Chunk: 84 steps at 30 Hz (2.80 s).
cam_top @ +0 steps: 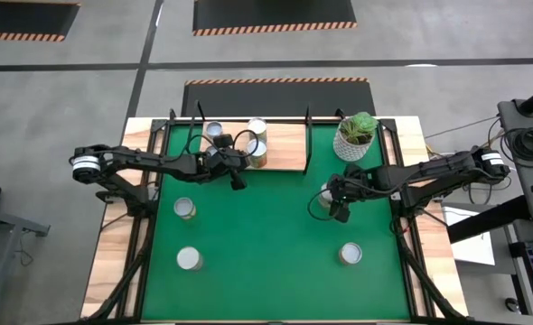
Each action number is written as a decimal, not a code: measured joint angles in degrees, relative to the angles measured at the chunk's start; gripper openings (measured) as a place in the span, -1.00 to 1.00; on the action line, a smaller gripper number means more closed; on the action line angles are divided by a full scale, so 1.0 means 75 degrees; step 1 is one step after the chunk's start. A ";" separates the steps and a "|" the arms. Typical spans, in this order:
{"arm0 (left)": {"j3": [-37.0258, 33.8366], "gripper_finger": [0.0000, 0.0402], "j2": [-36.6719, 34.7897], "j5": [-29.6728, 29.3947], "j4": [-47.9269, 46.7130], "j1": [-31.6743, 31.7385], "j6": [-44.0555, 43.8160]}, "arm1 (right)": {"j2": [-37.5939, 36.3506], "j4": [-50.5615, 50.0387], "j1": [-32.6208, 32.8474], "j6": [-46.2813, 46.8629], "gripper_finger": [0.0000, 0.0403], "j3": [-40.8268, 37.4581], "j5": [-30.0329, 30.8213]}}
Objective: Pick and place cans onto a shelf
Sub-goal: Put the canned pears on the shelf
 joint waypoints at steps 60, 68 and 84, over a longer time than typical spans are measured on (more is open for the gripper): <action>-0.0274 -1.00 -0.4759 -0.0068 -0.1695 -0.2209 -0.1119 | 0.4390 -0.0251 -0.3188 -0.4394 0.35 0.5826 -0.1479; -0.0274 -1.00 -0.4756 -0.0067 -0.1794 -0.2209 -0.1119 | 0.4670 -0.0188 -0.3188 -0.4463 0.35 0.5823 -0.1482; -0.0321 -1.00 -0.4753 -0.0067 -0.1778 -0.2209 -0.1119 | 0.4402 -0.0329 -0.3188 -0.4594 0.53 0.5819 -0.1412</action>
